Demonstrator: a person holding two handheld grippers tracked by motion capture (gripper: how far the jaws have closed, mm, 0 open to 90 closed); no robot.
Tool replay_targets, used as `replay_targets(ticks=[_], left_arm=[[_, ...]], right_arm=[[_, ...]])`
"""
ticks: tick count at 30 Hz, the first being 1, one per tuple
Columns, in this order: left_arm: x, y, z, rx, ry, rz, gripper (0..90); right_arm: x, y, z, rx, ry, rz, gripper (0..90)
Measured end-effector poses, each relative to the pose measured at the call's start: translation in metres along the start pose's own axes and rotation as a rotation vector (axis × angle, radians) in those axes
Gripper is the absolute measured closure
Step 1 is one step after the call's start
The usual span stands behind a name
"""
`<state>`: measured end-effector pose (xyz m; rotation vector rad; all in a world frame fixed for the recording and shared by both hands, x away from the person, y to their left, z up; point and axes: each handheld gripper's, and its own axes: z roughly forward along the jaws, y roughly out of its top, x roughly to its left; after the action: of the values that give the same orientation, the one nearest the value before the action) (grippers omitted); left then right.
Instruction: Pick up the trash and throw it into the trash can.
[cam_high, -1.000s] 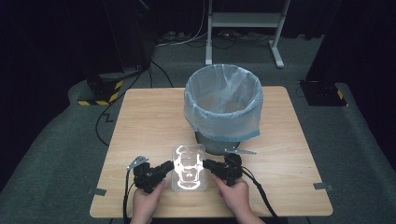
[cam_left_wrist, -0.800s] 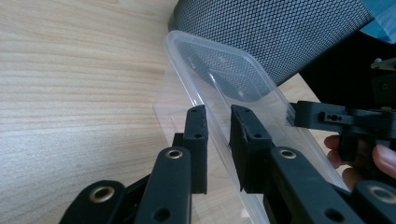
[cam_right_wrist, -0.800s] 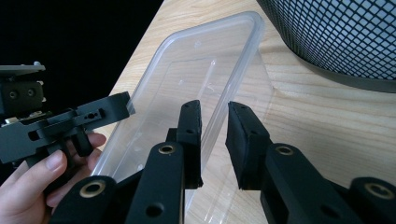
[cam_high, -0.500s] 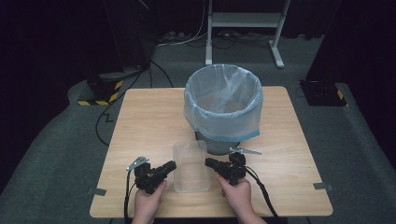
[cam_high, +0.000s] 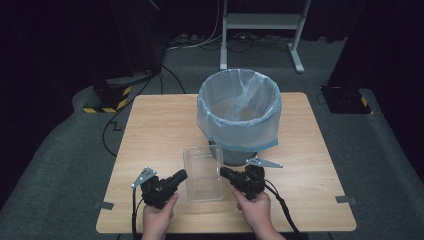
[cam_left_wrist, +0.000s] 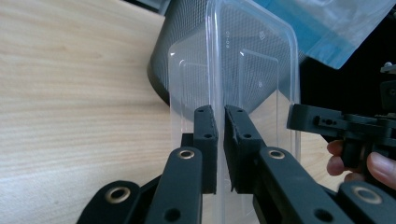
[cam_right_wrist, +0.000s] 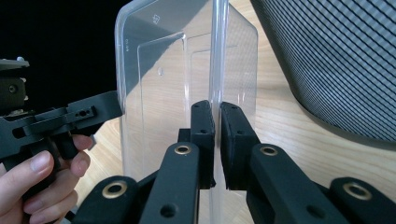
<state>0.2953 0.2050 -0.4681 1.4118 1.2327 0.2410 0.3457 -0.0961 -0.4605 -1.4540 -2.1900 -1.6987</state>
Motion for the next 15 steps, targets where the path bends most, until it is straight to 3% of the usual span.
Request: replay_targets(ticks=[8,15], left_arm=[[-0.013,0.010,-0.021,-0.061,0.030,0.073,83.5],[-0.028,0.026,-0.047,-0.148,0.035,0.123,83.6]], right_arm=[[0.019,0.010,-0.005,-0.034,0.022,-0.078,84.9],[0.044,0.024,-0.012,-0.079,0.064,-0.134,84.9]])
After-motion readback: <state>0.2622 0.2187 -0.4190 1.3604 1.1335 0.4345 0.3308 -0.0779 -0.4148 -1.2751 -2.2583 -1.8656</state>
